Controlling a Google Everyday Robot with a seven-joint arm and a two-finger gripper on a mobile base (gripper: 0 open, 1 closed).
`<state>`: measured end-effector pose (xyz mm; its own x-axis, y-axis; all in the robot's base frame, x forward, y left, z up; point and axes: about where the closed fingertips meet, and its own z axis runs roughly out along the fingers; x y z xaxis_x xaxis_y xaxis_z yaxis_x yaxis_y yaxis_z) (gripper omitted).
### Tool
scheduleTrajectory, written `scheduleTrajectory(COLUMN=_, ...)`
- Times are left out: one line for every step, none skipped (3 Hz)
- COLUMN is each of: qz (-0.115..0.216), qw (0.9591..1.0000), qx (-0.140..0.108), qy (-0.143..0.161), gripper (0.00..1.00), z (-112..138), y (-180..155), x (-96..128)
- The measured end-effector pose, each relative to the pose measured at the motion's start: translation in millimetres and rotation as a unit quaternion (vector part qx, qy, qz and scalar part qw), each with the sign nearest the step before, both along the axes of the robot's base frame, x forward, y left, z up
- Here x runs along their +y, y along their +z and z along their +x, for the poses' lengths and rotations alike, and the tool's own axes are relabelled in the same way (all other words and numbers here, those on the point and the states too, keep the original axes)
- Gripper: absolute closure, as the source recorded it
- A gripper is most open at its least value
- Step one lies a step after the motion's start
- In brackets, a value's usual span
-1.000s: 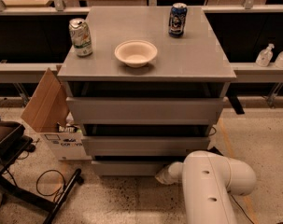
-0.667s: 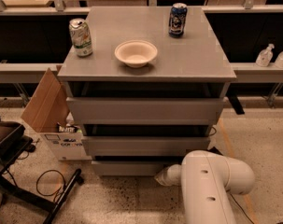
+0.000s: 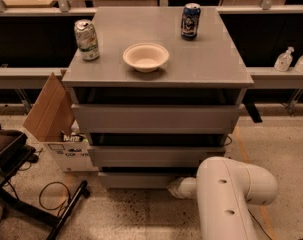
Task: Close bottom drawer
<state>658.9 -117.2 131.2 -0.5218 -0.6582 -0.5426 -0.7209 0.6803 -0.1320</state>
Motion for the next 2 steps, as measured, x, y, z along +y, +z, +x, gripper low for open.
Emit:
scheduleTrajectory(qz=-0.002, qw=0.9998, qx=-0.020, qy=0.003, gripper=1.00, z=10.8, y=21.7, x=-1.6)
scheduleTrajectory(qz=-0.002, qw=0.9998, qx=-0.020, qy=0.003, gripper=1.00, z=11.0, y=21.7, x=-1.4)
